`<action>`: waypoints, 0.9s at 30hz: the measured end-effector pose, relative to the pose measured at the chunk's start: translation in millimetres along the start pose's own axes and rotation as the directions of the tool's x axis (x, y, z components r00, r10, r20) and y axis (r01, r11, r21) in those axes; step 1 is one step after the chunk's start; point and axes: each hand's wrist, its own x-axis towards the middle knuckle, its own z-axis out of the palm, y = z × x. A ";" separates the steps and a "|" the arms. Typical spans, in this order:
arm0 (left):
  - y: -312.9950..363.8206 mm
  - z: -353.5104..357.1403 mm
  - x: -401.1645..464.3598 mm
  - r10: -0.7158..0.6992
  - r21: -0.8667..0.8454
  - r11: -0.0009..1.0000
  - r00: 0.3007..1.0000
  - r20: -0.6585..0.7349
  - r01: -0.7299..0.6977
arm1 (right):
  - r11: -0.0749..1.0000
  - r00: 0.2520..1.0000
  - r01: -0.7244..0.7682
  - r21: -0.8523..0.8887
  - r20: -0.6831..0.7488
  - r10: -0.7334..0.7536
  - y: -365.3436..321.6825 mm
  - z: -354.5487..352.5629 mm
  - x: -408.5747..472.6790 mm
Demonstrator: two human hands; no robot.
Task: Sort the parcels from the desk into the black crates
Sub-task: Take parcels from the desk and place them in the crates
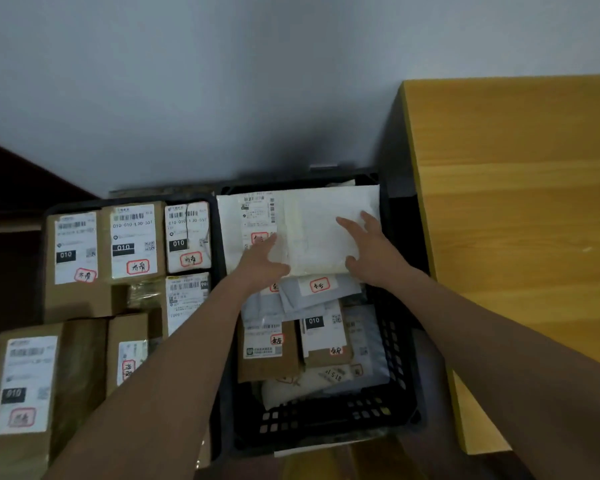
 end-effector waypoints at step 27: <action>377.2 367.5 -212.3 0.527 0.631 0.650 0.849 0.027 -0.423 | 0.944 0.766 -0.318 -0.092 -0.612 0.198 311.5 -210.7 -373.2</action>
